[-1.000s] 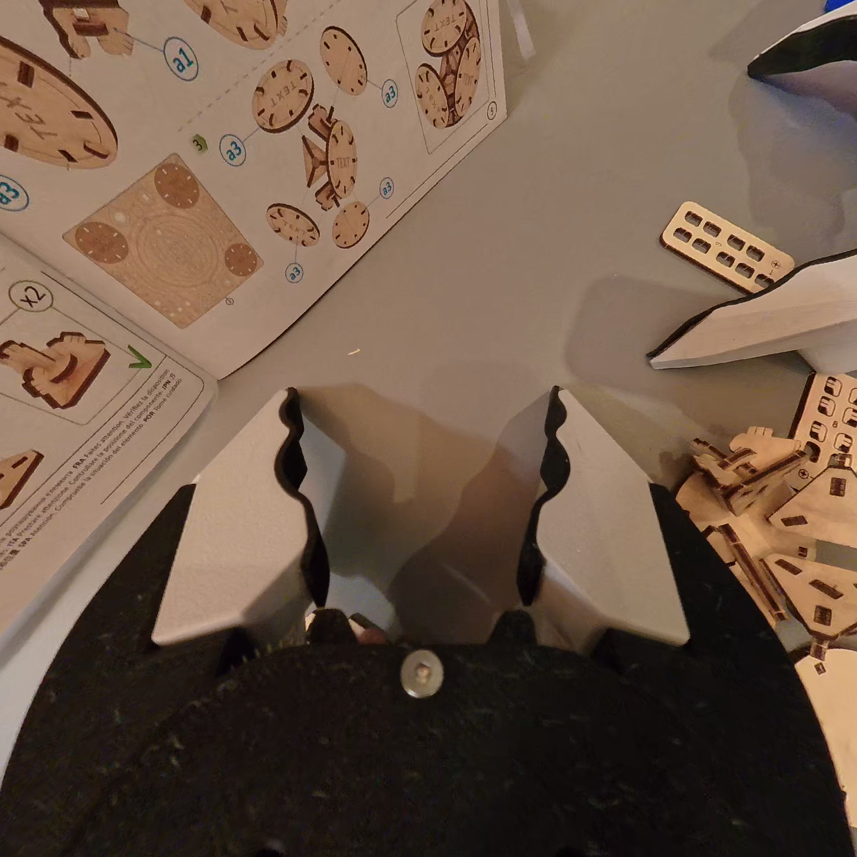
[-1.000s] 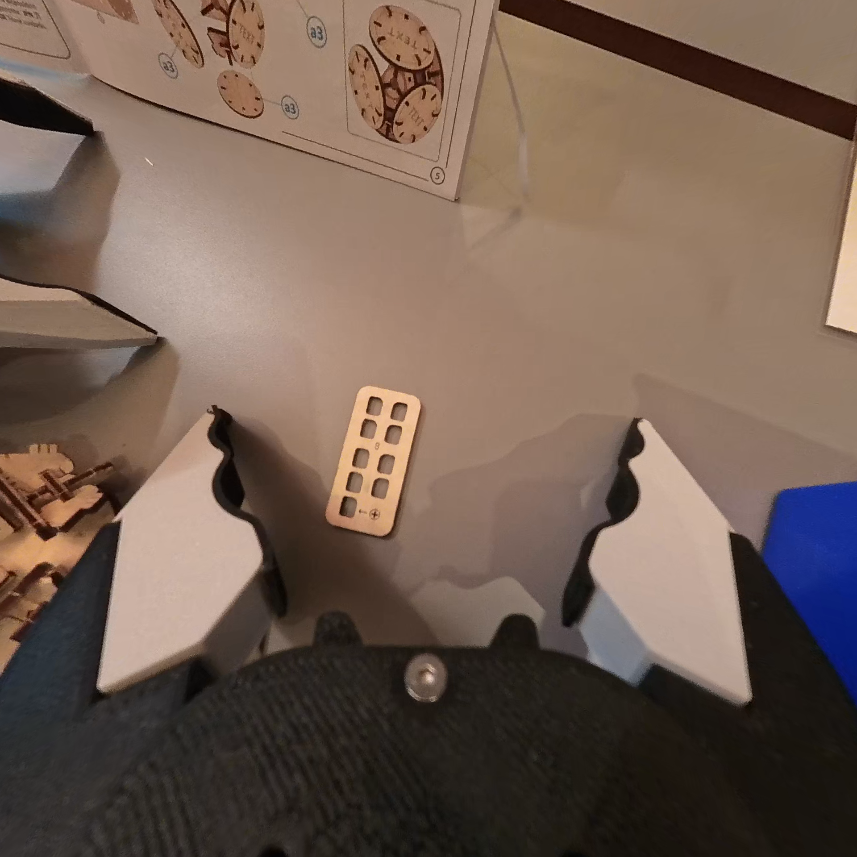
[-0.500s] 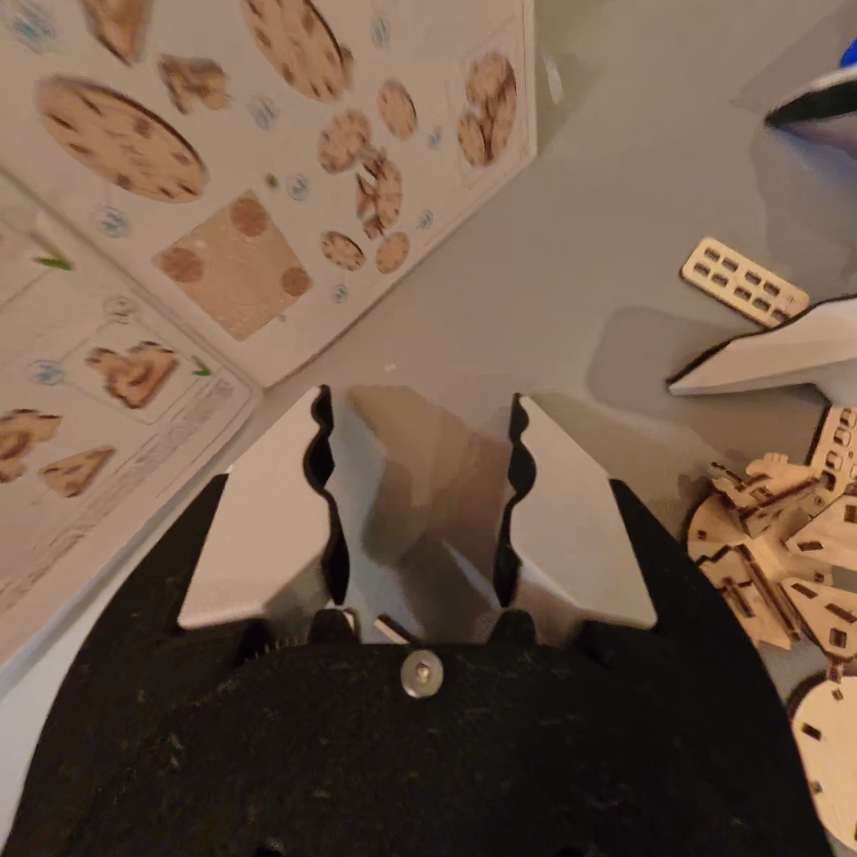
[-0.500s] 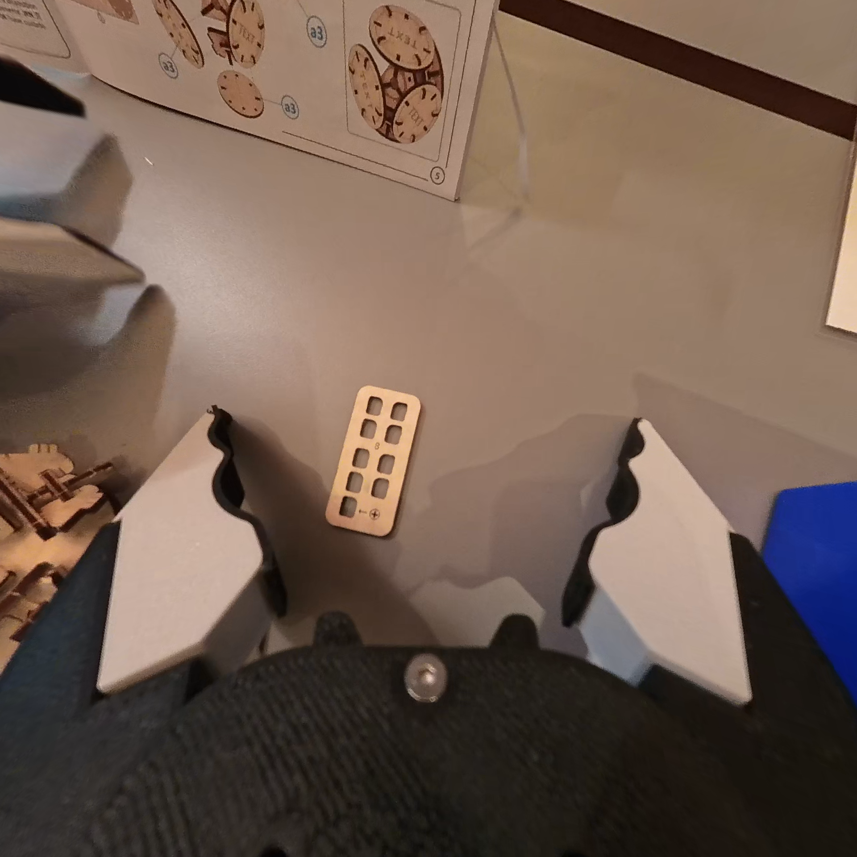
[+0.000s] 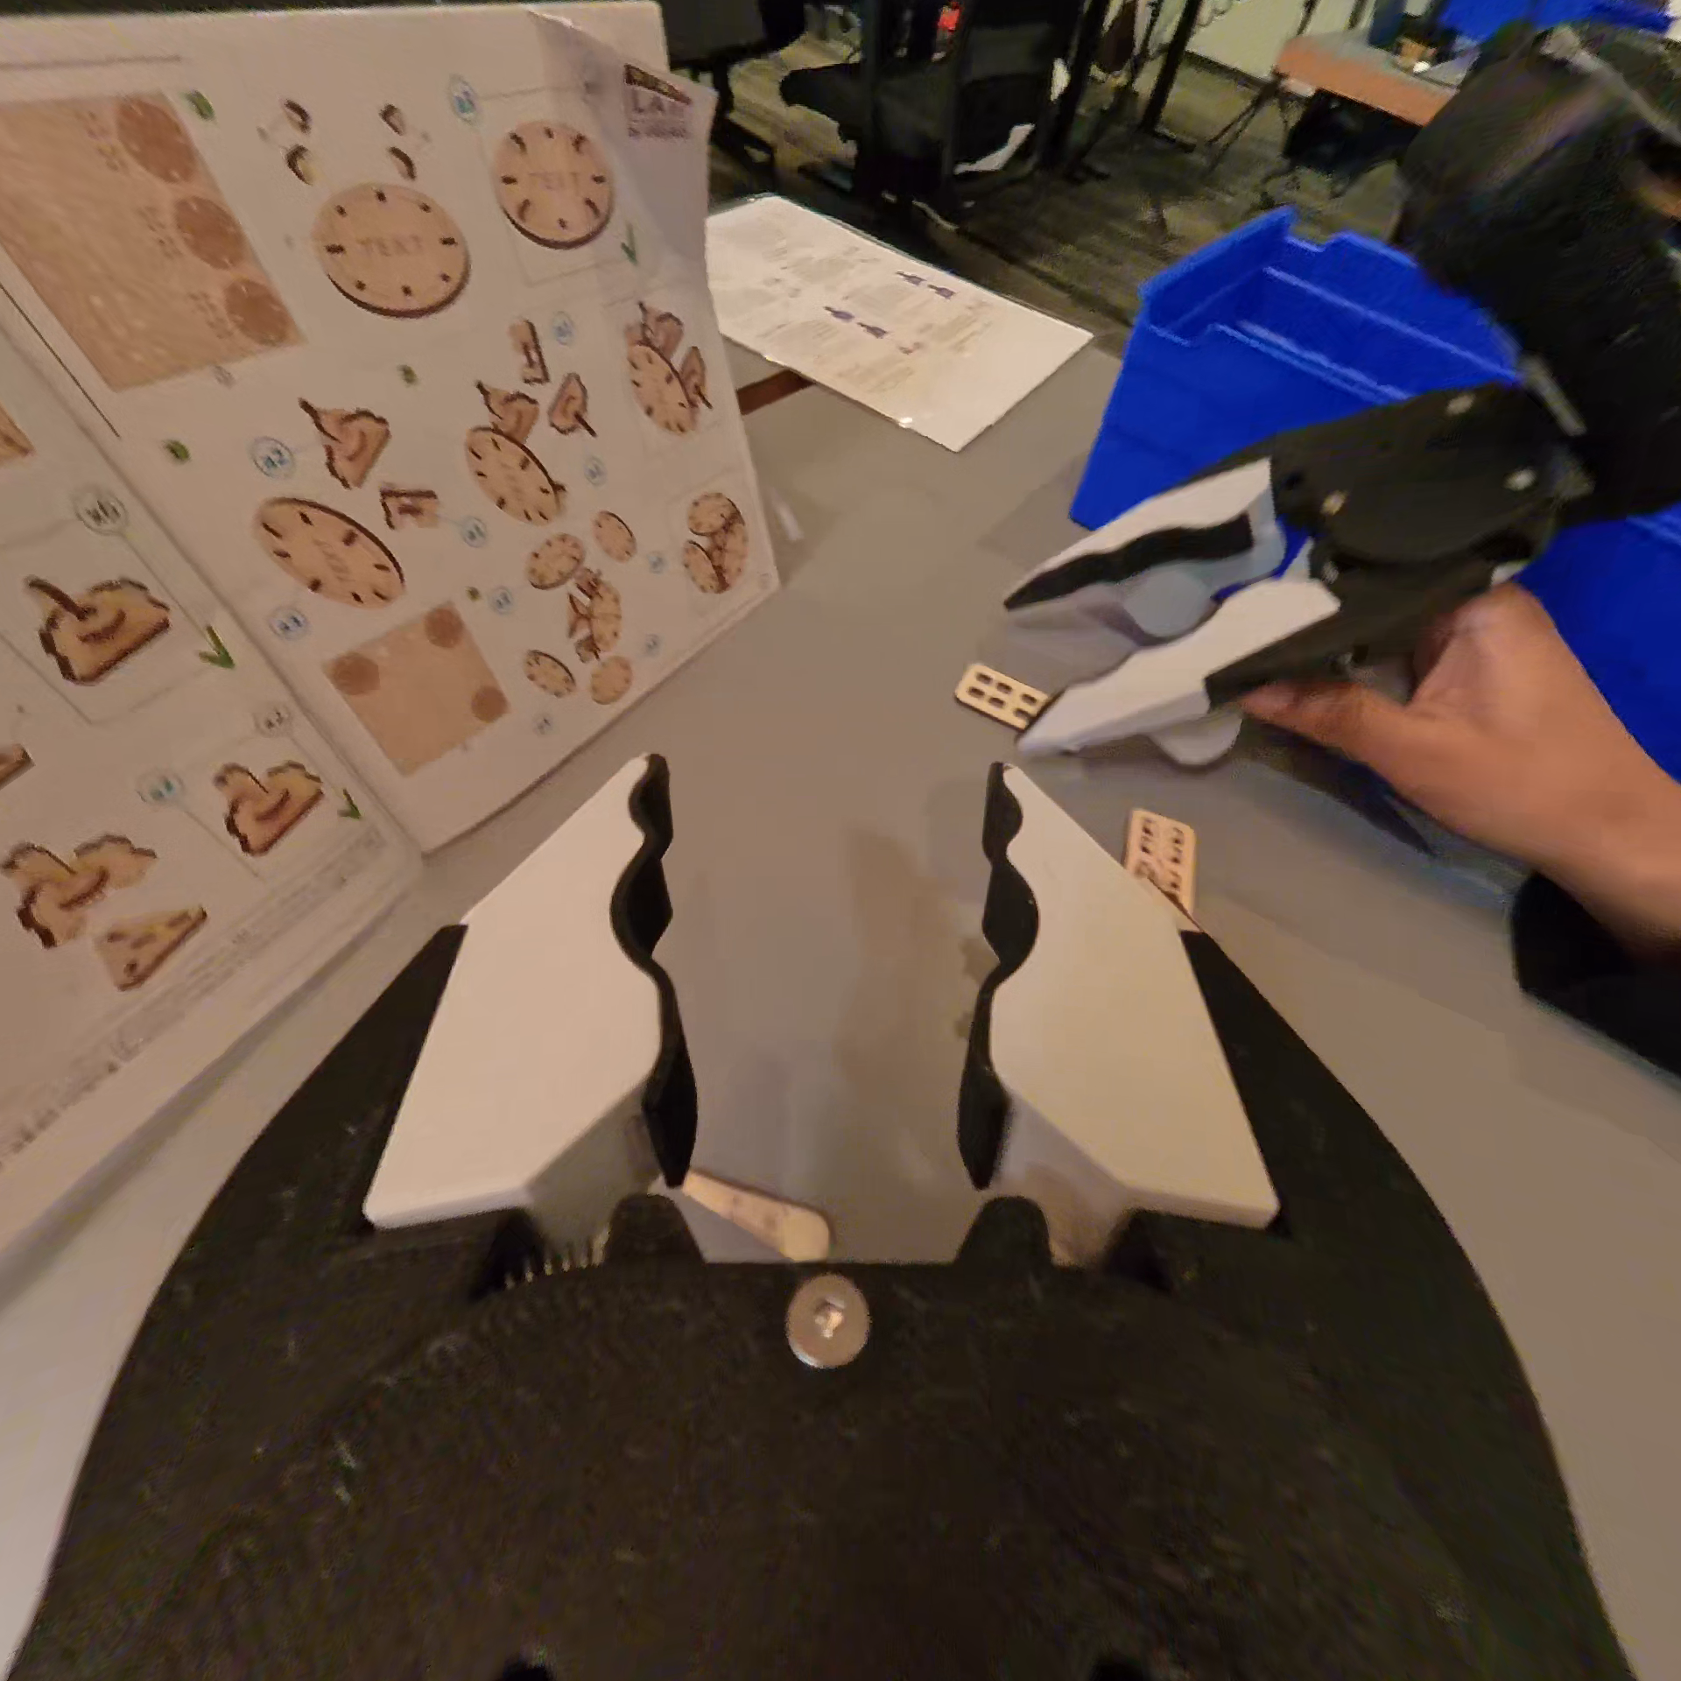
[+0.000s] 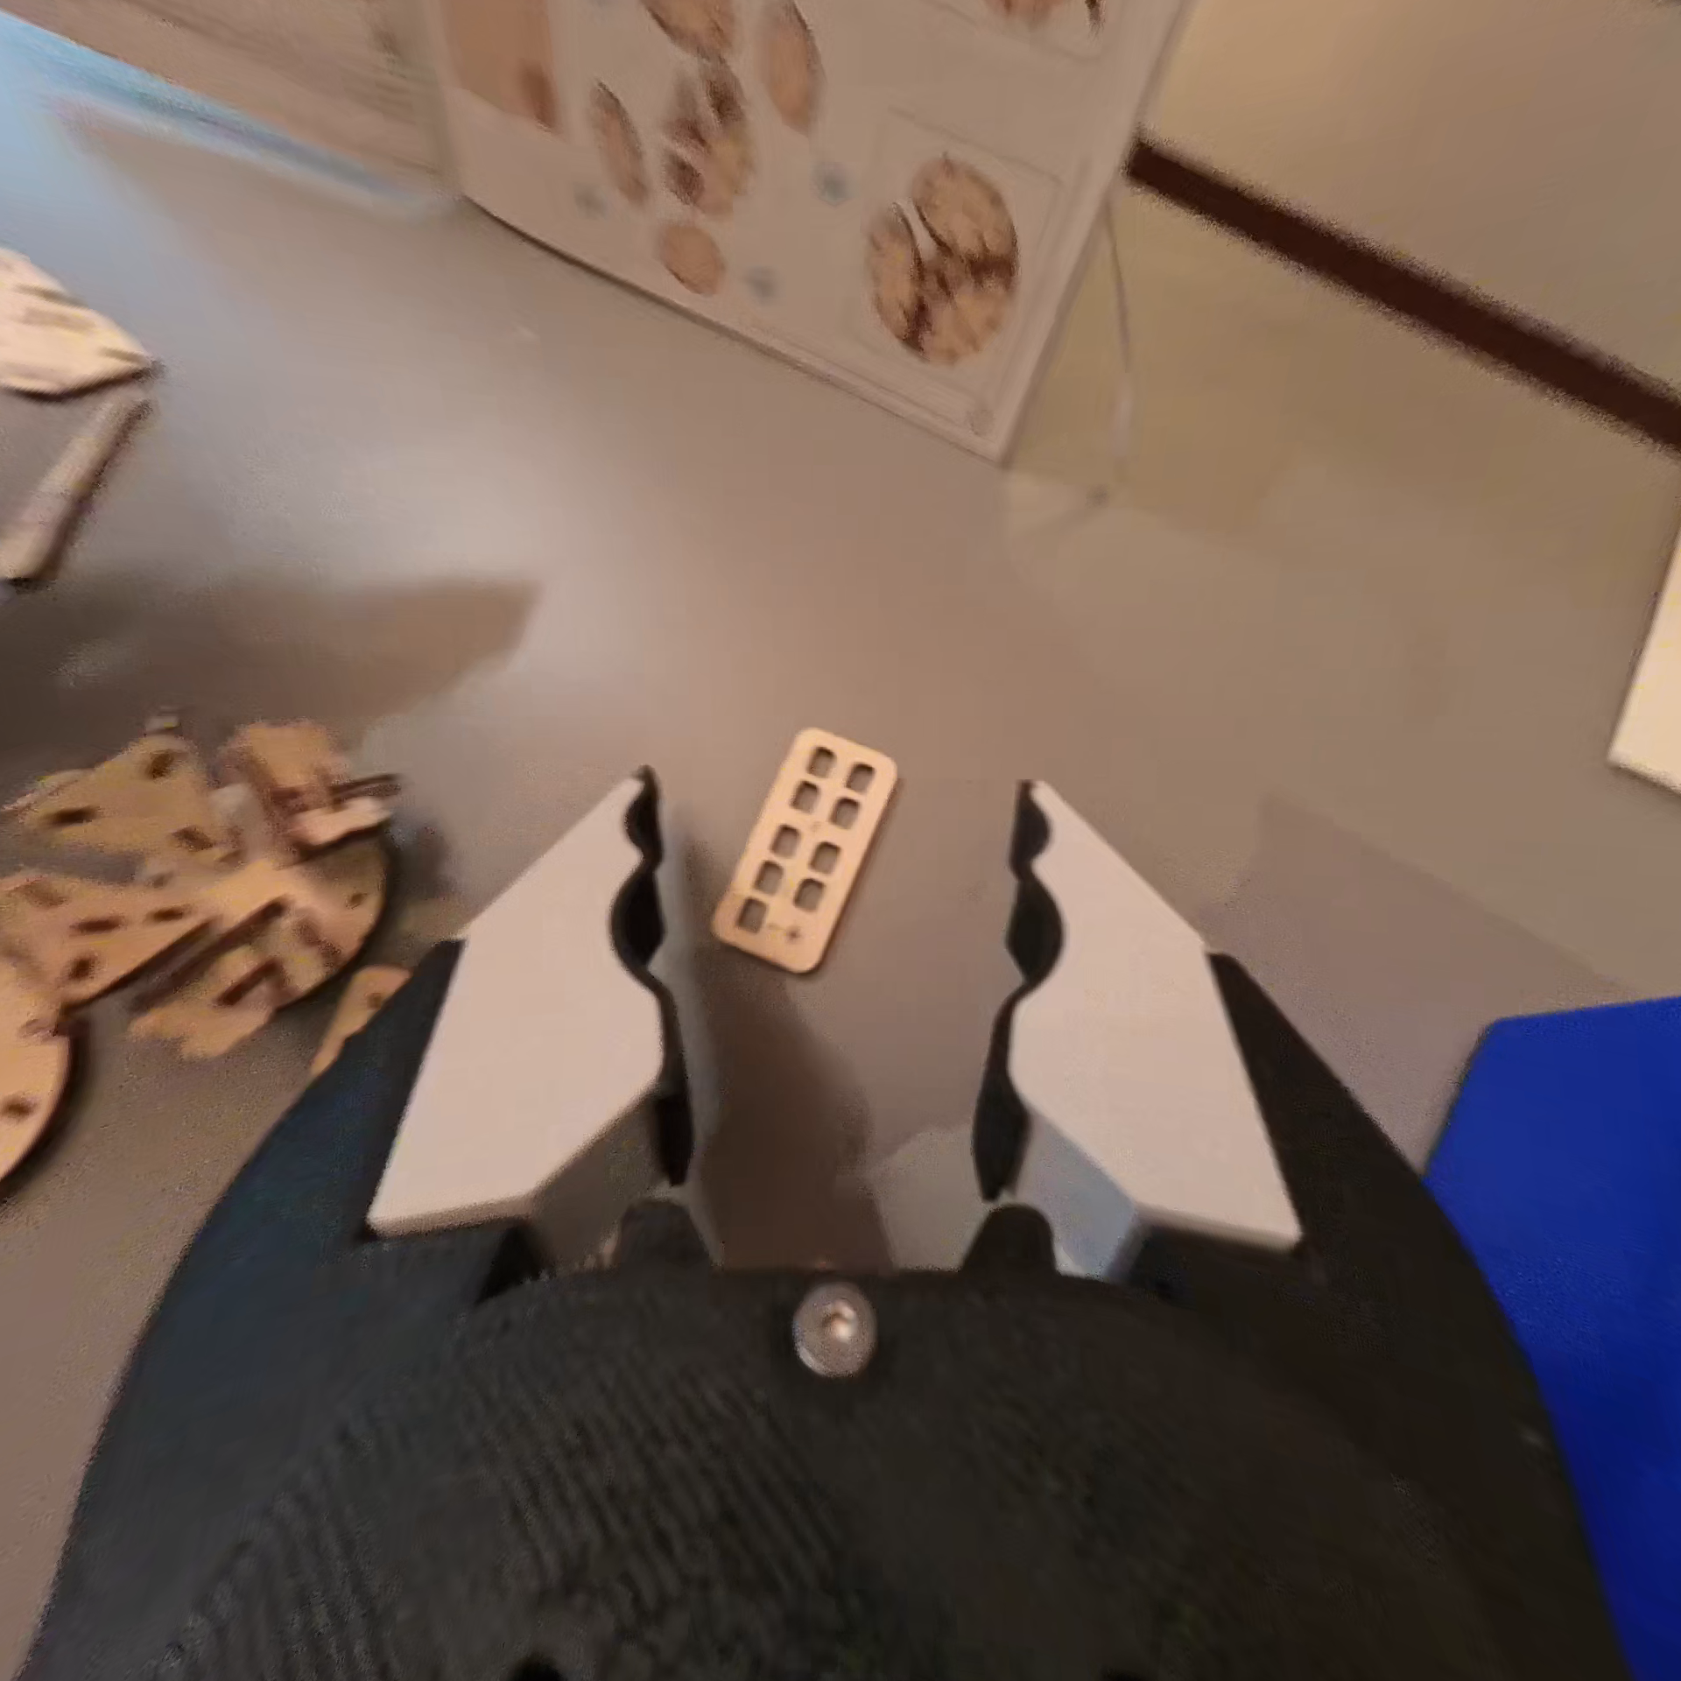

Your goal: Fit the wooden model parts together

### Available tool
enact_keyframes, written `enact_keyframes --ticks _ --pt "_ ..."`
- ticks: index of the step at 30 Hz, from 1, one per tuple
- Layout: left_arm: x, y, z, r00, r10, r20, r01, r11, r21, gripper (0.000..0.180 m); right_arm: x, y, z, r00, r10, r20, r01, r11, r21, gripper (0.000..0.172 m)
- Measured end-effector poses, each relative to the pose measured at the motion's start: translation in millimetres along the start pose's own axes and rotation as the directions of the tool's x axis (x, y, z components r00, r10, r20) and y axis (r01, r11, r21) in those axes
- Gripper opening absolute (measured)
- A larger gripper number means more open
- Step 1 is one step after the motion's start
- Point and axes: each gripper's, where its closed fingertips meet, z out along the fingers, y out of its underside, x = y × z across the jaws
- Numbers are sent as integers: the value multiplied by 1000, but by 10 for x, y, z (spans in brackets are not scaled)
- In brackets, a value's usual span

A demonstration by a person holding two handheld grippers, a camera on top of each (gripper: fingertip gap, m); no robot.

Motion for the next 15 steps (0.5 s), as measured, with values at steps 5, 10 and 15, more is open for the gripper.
enact_keyframes --ticks 5,10,15 --pt "496 267 -264 968 -18 -249 21 1000 8 65 57 -468 -675 975 18 -224 81 902 425 111" --pt "668 417 -235 945 -74 -320 47 995 -90 67 -320 -367 -683 994 -75 -83 101 918 384 68" --pt "583 508 -196 950 -100 -297 65 990 -125 62 -990 -114 -468 930 -83 359 -7 970 243 69"
